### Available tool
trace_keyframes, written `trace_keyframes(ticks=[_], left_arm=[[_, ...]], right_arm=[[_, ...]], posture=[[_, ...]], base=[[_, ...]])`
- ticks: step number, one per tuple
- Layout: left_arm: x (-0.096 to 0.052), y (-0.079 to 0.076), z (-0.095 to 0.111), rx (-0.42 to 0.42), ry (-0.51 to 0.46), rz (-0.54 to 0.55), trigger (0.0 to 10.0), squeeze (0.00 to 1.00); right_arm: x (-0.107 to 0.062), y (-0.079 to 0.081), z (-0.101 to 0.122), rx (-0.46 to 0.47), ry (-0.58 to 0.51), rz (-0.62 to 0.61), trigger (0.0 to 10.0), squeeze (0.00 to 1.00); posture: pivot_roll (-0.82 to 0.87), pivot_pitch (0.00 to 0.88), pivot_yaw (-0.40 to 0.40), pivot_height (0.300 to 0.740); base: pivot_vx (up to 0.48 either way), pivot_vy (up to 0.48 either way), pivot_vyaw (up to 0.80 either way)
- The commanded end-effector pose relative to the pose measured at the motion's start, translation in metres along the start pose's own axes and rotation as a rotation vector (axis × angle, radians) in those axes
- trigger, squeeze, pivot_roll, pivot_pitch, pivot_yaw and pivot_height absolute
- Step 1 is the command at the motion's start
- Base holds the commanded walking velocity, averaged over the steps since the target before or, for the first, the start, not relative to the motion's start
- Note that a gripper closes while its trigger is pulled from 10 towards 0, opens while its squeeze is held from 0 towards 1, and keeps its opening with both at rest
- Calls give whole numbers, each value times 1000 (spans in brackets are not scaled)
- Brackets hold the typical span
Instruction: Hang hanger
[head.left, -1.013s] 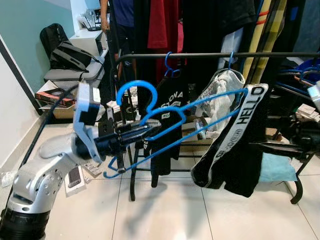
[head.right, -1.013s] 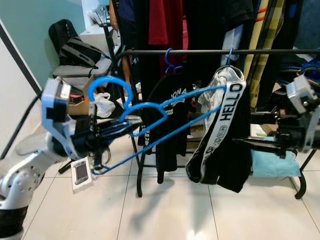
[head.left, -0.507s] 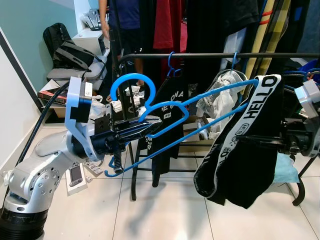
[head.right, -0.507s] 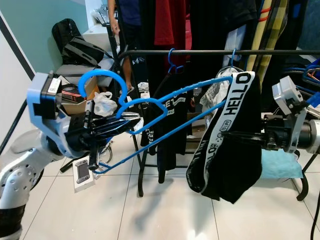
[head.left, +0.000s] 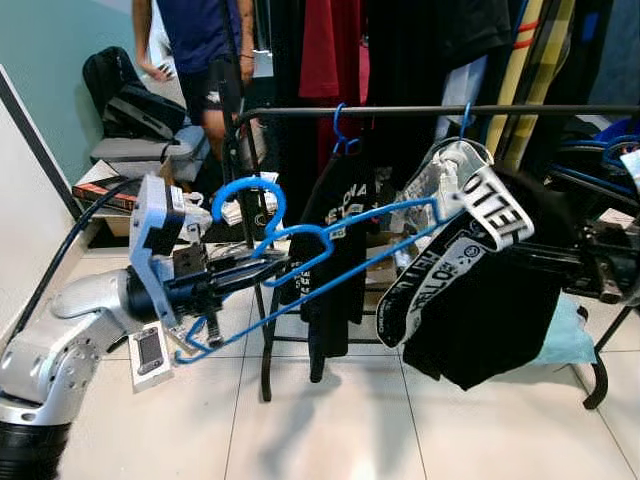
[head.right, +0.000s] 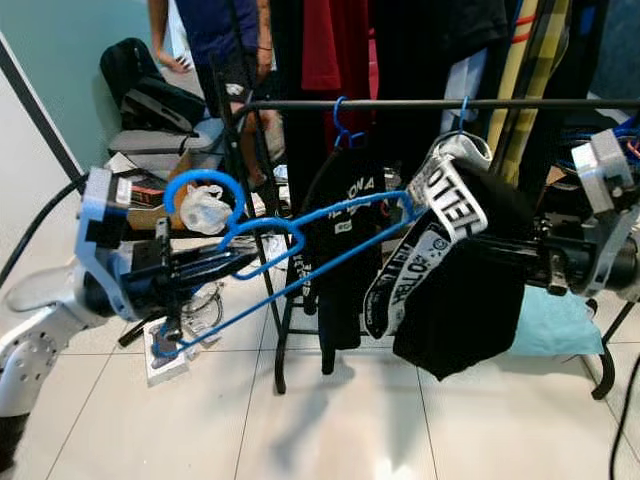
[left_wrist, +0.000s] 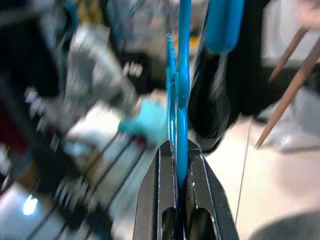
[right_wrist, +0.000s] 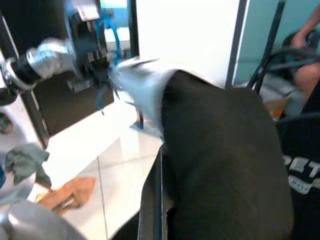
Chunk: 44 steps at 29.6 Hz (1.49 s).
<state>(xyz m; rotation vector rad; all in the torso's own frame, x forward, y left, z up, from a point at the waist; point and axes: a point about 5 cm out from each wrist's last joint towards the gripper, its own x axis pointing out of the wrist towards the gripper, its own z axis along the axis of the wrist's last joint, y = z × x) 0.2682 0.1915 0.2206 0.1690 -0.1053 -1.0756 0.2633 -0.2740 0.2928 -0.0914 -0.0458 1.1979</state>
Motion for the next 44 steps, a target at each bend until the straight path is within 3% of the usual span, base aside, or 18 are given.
trace_keyframes(ticks=[1, 9, 14, 15, 16, 17, 19, 20, 23, 24, 25, 29, 34, 37, 40, 42, 43, 44], left_arm=[[-6, 1, -8, 9, 65, 5, 0, 0], [-36, 7, -36, -16, 259, 55, 0, 0], [-49, 17, -71, -68, 360, 191, 941, 0], [-55, 19, -96, -137, 402, 292, 1765, 0], [-56, 19, -103, -153, 415, 319, 3843, 0], [-57, 21, -116, -183, 453, 385, 3961, 0], [-56, 21, -125, -197, 481, 427, 3961, 0], [-54, 21, -138, -234, 521, 490, 7804, 0], [-53, 21, -146, -256, 549, 527, 7804, 0], [-53, 20, -150, -268, 561, 544, 10000, 0], [-53, 20, -150, -268, 561, 544, 10000, 0], [-27, 1, -205, -520, 599, 865, 10000, 0], [-20, -19, -228, -657, 672, 984, 10000, 0], [-18, -32, -237, -679, 742, 994, 10000, 0], [-14, -78, -263, -674, 992, 912, 10000, 0], [-14, -78, -263, -674, 992, 912, 10000, 0], [-10, -88, -267, -544, 1097, 802, 10000, 0], [-10, -88, -267, -544, 1097, 802, 10000, 0]], right_arm=[[1, 2, 9, -25, -26, 11, 0, 0], [-5, -16, -11, -40, 26, -206, 0, 0], [-7, -34, -59, 56, 122, -477, 0, 0], [-6, -40, -94, 138, 171, -643, 1843, 0], [-6, -41, -102, 160, 185, -687, 8118, 0], [-7, -42, -120, 198, 218, -753, 10000, 0], [-7, -42, -131, 221, 242, -791, 10000, 0], [-7, -41, -148, 266, 274, -853, 10000, 0], [-7, -41, -158, 294, 296, -894, 10000, 0], [-7, -40, -163, 309, 306, -914, 10000, 0], [-7, -40, -163, 309, 306, -914, 10000, 0], [7, -11, -245, 513, 463, -1049, 10000, 0], [18, 5, -271, 576, 533, -1091, 10000, 0], [24, 13, -282, 603, 565, -1108, 10000, 0], [33, 43, -310, 663, 685, -1121, 10000, 0], [33, 43, -310, 663, 685, -1121, 10000, 0], [36, 57, -321, 676, 752, -1105, 10000, 0], [36, 57, -321, 676, 752, -1105, 10000, 0]], posture=[[-112, 0, 44, 740], [-104, 0, 47, 740], [-103, 0, 49, 740], [-101, 0, 49, 740], [-100, 0, 44, 740], [-100, 0, 44, 740], [-100, 0, 44, 740], [-102, 0, 44, 740], [-102, 0, 44, 740], [-102, 0, 44, 740], [-102, 0, 44, 740], [-86, 0, 34, 740], [-72, 0, 17, 740], [-57, 0, 6, 740], [-6, 0, -23, 740], [-6, 0, -23, 740], [11, 0, -24, 740], [11, 0, -24, 740]], base=[[0, 0, 0], [0, 0, 0], [0, 0, 0], [0, 0, 0], [0, 0, 0], [0, 0, 0], [0, 0, 0], [0, 0, 0], [0, 0, 0], [0, 0, 0], [0, 0, 0], [0, 0, 189], [0, 0, 781], [0, 0, 788], [0, 0, 788], [0, 0, 788], [0, 0, 788], [0, 0, 788]])
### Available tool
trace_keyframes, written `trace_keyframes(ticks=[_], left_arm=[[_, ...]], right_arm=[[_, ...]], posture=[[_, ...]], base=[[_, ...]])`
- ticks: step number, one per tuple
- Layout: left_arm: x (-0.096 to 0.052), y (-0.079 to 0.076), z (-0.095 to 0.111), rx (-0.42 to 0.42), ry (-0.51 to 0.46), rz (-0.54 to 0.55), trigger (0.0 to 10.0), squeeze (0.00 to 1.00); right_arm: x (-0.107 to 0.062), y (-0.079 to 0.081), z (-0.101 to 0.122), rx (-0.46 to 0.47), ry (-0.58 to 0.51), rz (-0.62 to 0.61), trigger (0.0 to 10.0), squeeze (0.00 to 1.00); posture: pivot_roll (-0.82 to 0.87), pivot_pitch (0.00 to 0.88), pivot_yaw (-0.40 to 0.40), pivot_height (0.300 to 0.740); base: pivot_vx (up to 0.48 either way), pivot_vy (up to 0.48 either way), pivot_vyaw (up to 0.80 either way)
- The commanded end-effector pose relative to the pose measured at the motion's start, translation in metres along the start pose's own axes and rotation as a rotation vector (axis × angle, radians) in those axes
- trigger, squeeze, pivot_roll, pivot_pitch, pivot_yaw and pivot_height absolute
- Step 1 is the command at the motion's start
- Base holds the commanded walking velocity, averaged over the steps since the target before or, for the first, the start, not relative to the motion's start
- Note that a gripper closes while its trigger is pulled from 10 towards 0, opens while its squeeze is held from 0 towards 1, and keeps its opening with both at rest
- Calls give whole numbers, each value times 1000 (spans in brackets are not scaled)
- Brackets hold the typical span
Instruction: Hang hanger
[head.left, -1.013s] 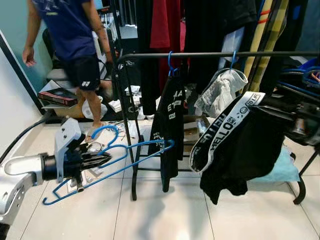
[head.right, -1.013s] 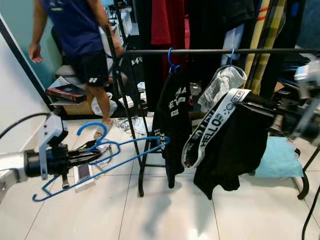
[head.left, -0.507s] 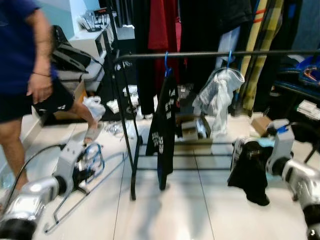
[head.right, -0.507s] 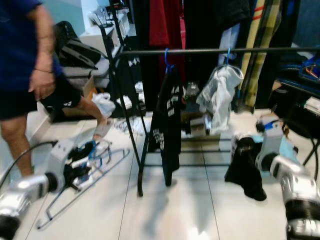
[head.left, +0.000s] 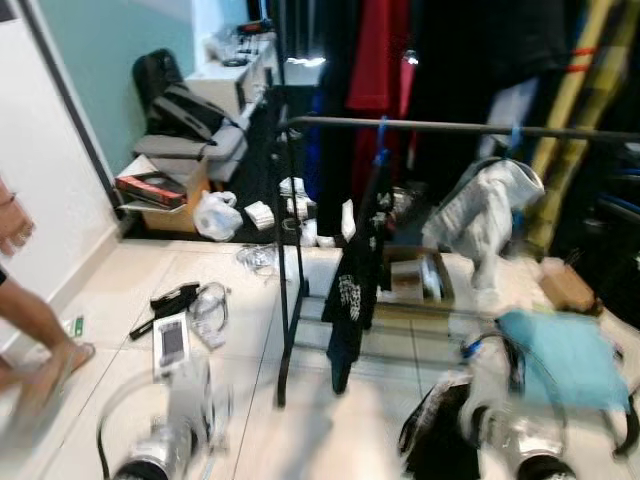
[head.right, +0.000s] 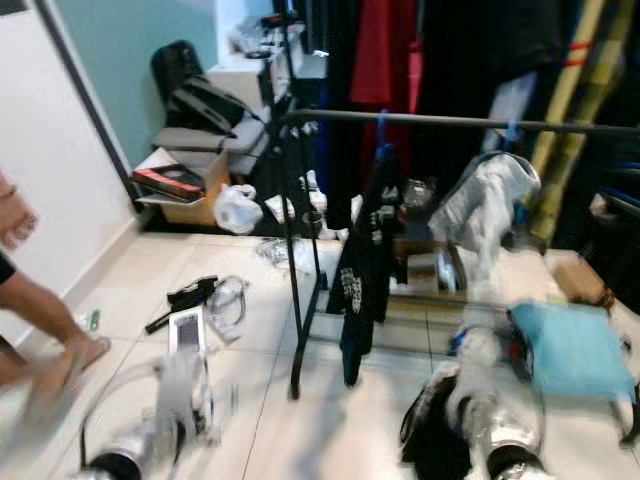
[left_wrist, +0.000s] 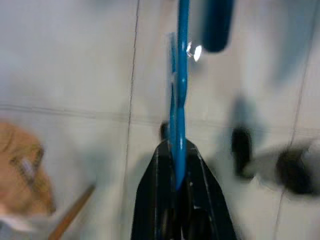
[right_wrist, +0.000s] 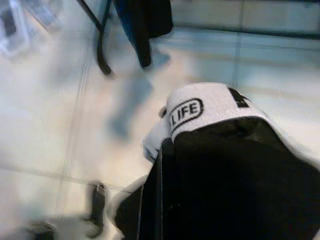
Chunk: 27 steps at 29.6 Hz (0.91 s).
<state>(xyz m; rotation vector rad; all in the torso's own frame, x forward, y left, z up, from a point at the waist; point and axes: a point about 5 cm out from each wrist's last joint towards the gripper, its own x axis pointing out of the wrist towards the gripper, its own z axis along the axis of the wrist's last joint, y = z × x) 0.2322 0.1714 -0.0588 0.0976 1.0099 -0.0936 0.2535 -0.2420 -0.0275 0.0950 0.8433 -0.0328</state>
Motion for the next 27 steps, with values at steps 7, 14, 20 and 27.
trace_keyframes(ticks=[7, 14, 20, 27], left_arm=[[1, 1, 1, 230, 38, 22, 10000, 0], [0, 6, 2, 205, 34, 19, 10000, 0], [0, 6, 3, 196, 27, 20, 10000, 0], [1, 1, 2, 230, 25, -4, 10000, 0]], right_arm=[[6, 23, -18, -264, 68, 34, 10000, 0], [6, 32, -31, -370, 123, 57, 10000, 0], [7, 35, -32, -396, 127, 64, 10000, 0], [7, 32, -30, -401, 111, 47, 10000, 0]], posture=[[-19, 0, 13, 740], [12, 0, -8, 740], [24, 0, -25, 740], [24, 0, -28, 740]], base=[[0, 0, 794], [0, 0, 794], [0, 0, 794], [-279, 0, 454]])
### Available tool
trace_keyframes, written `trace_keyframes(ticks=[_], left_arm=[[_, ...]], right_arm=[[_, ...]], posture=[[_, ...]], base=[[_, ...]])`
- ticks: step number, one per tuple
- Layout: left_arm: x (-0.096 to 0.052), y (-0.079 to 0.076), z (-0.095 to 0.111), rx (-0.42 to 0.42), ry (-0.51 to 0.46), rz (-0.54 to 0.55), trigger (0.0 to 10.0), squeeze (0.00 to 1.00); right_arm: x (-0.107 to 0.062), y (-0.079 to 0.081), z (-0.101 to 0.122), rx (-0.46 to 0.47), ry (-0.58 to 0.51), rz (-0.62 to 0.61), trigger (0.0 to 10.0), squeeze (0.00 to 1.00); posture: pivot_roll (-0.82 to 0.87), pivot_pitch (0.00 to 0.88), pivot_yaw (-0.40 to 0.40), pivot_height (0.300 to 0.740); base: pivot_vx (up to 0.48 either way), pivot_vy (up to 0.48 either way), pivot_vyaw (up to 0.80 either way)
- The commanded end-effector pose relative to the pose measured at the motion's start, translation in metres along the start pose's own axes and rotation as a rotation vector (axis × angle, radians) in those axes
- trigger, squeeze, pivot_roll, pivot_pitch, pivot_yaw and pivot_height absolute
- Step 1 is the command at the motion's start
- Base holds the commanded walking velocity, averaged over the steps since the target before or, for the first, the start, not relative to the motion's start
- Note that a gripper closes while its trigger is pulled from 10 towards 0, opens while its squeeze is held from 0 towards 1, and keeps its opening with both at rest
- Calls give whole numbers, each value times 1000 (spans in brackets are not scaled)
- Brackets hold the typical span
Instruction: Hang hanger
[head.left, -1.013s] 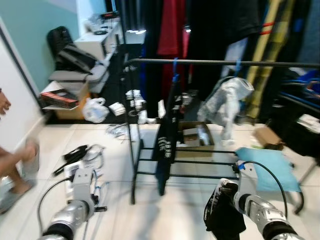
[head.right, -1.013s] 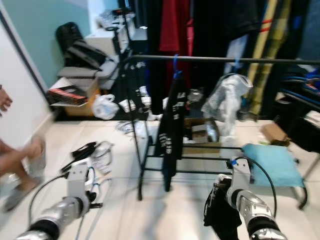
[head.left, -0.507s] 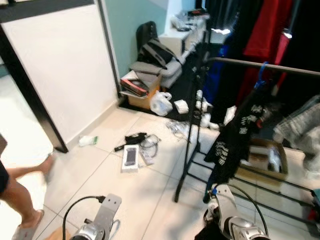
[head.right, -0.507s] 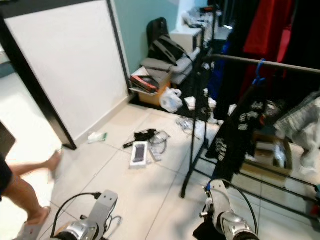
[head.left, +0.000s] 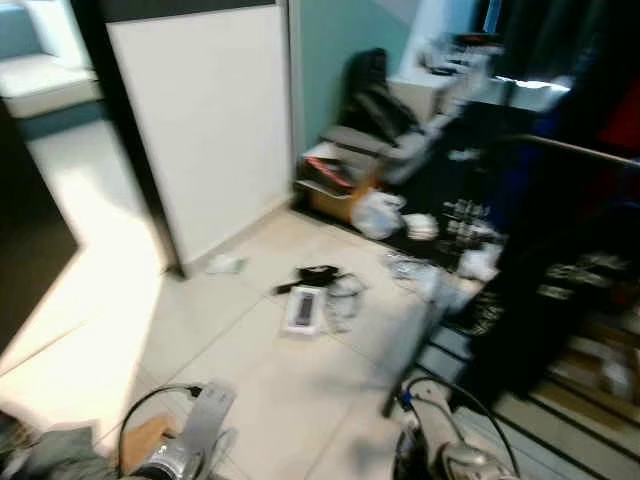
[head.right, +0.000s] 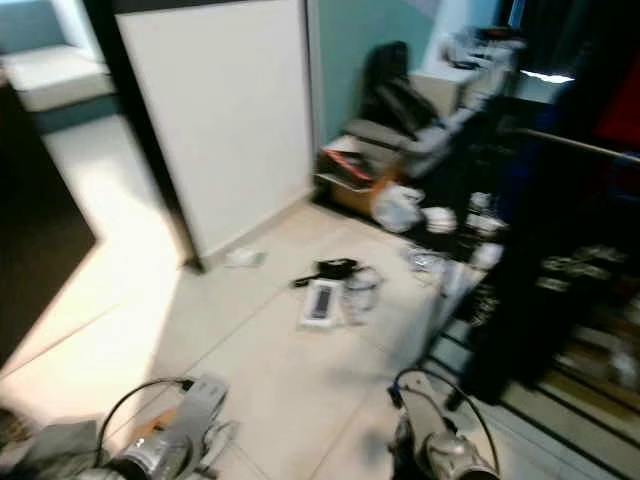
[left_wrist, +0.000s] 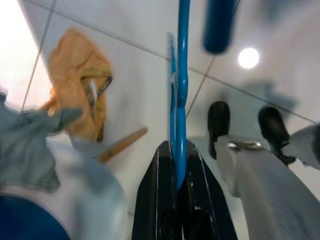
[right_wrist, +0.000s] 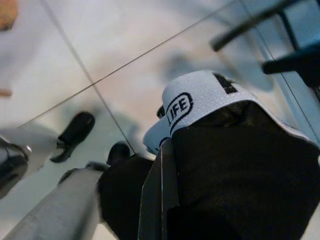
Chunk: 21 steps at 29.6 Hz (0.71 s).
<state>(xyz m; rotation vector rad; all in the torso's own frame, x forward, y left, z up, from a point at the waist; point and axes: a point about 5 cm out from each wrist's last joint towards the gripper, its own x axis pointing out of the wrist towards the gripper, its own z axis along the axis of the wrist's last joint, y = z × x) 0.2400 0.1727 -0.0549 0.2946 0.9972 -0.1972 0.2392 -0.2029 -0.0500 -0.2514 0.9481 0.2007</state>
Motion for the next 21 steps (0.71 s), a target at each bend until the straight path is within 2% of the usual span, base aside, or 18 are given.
trace_keyframes(ticks=[1, 10, 21], left_arm=[[0, -3, -6, 21, 25, -14, 10000, 0], [1, -7, -8, 54, 27, -27, 10000, 0], [1, -6, -11, 53, 34, -26, 10000, 0]], right_arm=[[-1, -5, -3, -4, -3, -25, 10000, 0], [-1, -5, -4, -19, -2, -20, 10000, 0], [-1, -3, -7, -2, -1, -16, 10000, 0]], posture=[[24, 0, -25, 740], [17, 0, -15, 740], [25, 0, -21, 740]], base=[[-334, 0, 0], [-346, 0, 0], [-361, 0, 0]])
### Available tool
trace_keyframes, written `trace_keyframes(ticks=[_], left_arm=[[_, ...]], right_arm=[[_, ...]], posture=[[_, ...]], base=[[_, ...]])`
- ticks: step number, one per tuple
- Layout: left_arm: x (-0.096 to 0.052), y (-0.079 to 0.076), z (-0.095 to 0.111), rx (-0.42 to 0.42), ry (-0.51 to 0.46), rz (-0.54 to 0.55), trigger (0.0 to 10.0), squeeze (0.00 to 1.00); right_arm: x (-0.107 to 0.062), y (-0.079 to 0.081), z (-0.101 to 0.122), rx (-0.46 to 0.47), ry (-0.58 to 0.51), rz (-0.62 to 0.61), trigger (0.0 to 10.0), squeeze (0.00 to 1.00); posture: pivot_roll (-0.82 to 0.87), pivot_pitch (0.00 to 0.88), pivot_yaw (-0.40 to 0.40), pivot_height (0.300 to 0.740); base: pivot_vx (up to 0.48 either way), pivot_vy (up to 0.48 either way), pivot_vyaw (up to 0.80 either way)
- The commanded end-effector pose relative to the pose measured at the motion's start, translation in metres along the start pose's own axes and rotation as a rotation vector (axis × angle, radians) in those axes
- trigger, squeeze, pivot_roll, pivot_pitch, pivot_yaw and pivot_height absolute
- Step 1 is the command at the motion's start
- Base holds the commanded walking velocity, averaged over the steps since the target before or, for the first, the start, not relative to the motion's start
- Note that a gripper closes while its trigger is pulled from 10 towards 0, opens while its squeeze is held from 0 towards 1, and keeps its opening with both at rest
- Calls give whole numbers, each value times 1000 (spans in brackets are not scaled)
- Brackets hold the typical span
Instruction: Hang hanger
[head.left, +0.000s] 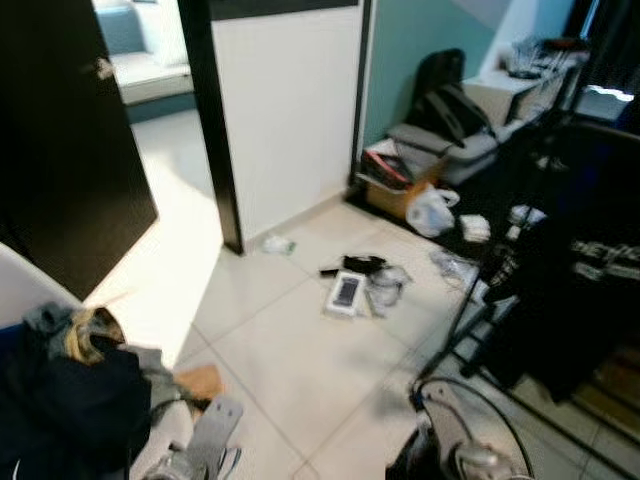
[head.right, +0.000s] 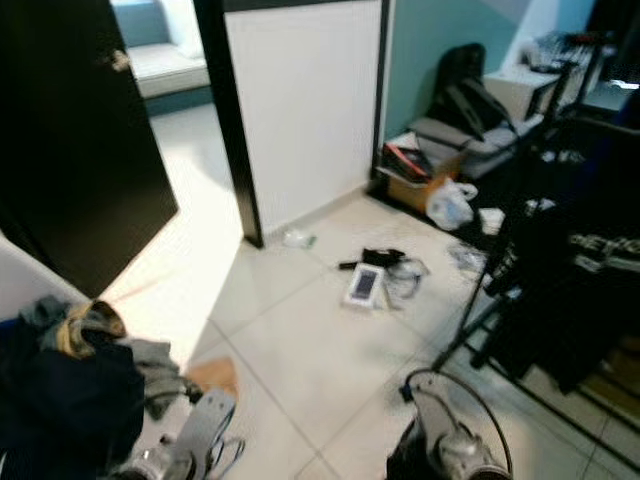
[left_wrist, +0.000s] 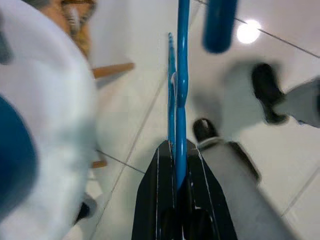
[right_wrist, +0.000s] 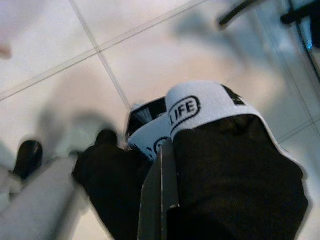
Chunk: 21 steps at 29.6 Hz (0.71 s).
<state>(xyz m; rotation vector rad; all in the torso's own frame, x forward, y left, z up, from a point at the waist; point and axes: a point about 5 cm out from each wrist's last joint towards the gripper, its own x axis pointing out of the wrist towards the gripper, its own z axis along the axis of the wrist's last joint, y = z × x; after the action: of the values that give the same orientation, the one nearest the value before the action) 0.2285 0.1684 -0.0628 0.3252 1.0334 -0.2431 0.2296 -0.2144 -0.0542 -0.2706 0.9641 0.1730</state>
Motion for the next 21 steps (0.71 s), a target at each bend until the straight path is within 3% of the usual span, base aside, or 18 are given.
trace_keyframes(ticks=[1, 3, 21], left_arm=[[0, 2, 0, 8, 0, 4, 10000, 0], [0, 2, -1, 9, 2, 4, 10000, 0], [0, -1, -4, -1, 5, -19, 10000, 0]], right_arm=[[1, 4, 6, 1, -21, 13, 10000, 0], [1, 6, 5, 0, -20, 29, 10000, 0], [1, 8, -3, -26, 15, 69, 10000, 0]], posture=[[25, 0, -21, 740], [29, 0, -15, 740], [34, 0, -24, 740]], base=[[-360, 0, 0], [-362, 0, 0], [-334, 0, 784]])
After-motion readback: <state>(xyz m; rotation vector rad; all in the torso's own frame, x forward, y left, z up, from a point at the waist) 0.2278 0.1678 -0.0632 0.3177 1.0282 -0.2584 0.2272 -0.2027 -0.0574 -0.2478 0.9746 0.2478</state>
